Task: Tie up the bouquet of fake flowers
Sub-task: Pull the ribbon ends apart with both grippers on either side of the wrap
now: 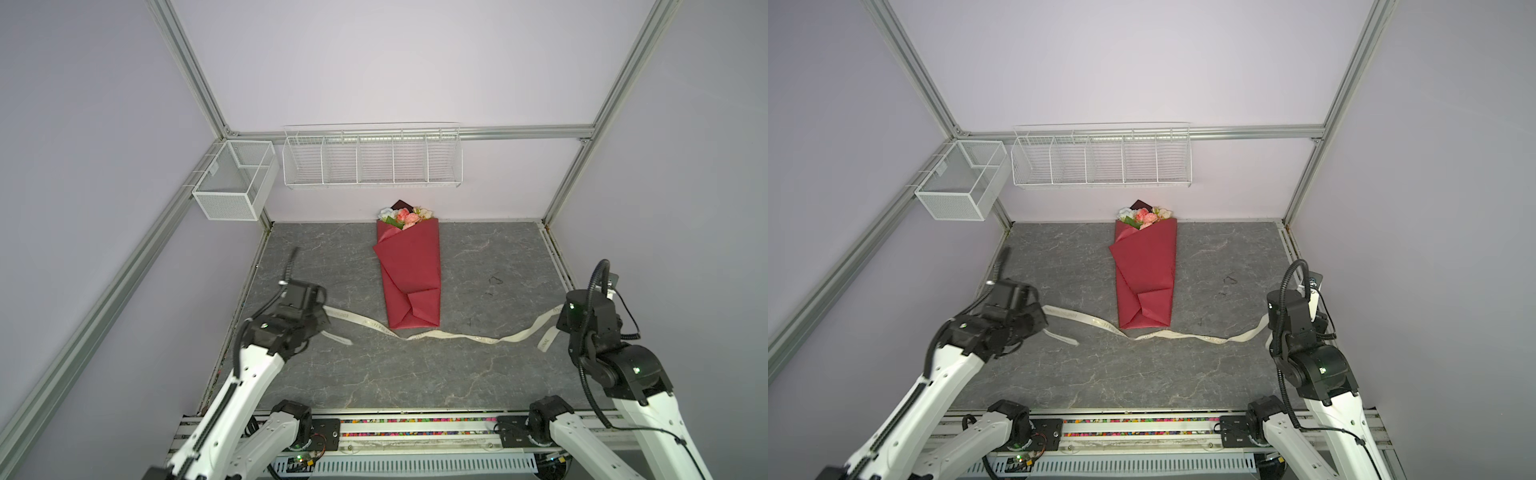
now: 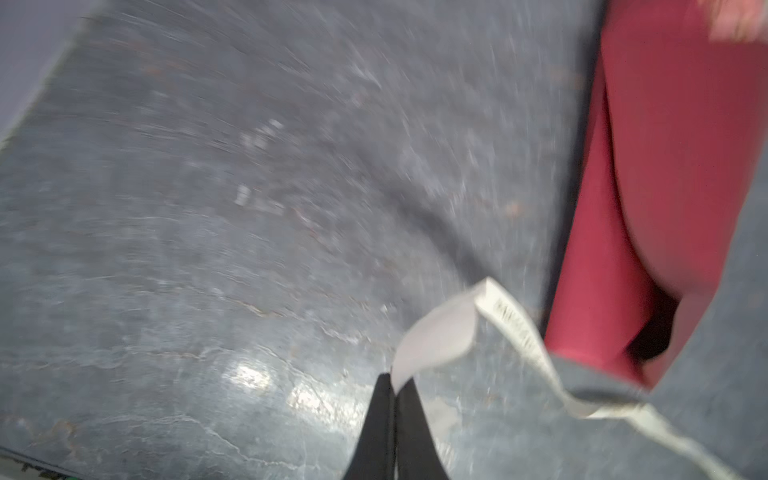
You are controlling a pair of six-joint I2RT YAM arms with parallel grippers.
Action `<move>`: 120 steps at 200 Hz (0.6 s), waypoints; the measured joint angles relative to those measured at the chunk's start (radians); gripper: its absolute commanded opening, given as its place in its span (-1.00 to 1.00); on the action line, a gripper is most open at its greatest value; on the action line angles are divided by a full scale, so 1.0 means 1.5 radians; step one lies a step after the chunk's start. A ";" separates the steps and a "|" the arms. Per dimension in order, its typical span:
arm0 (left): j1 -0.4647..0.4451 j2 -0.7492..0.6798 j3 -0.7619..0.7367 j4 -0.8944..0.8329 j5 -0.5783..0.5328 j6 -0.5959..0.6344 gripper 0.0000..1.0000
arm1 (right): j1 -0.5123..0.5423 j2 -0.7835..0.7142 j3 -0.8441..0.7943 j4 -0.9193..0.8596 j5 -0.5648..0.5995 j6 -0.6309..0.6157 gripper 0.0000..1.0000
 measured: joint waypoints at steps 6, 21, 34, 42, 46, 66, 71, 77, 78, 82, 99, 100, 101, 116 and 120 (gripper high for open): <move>0.060 -0.015 0.014 -0.005 0.015 0.008 -1.00 | -0.005 -0.005 0.005 0.006 0.007 -0.004 -0.87; 0.216 -0.019 0.077 -0.017 0.071 0.040 -1.00 | -0.014 -0.011 0.014 0.029 0.020 -0.019 -0.87; 0.294 0.017 0.119 -0.016 0.117 0.056 -1.00 | -0.020 -0.004 0.019 0.040 0.025 -0.028 -0.87; 0.332 0.059 0.140 -0.011 0.140 0.063 -1.00 | -0.026 0.008 0.021 0.047 0.030 -0.035 -0.87; 0.341 0.074 0.145 -0.009 0.147 0.066 -1.00 | -0.029 0.015 0.022 0.050 0.032 -0.038 -0.87; 0.372 0.157 0.153 0.004 0.172 0.070 -1.00 | -0.058 0.054 0.021 0.060 0.031 -0.047 -0.86; 0.376 0.168 0.149 0.009 0.172 0.070 -1.00 | -0.067 0.063 0.018 0.064 0.028 -0.047 -0.86; 0.379 0.176 0.141 0.020 0.172 0.069 -1.00 | -0.080 0.070 0.012 0.069 0.022 -0.048 -0.86; 0.380 0.177 0.139 0.021 0.172 0.069 -1.00 | -0.082 0.072 0.010 0.070 0.020 -0.047 -0.86; 0.382 0.178 0.130 0.032 0.172 0.067 -1.00 | -0.087 0.075 0.004 0.073 0.014 -0.047 -0.85; 0.383 0.175 0.100 0.061 0.172 0.059 -1.00 | -0.107 0.090 -0.036 0.083 -0.014 -0.045 -0.85; 0.383 0.175 0.098 0.062 0.172 0.059 -1.00 | -0.107 0.091 -0.037 0.083 -0.016 -0.045 -0.85; 0.383 0.175 0.096 0.065 0.173 0.057 -1.00 | -0.108 0.093 -0.041 0.084 -0.019 -0.044 -0.85; 0.383 0.184 0.071 0.091 0.180 0.049 -1.00 | -0.123 0.128 -0.067 0.084 -0.048 -0.028 -0.86; 0.383 0.188 0.064 0.098 0.184 0.047 -1.00 | -0.129 0.144 -0.070 0.085 -0.059 -0.023 -0.86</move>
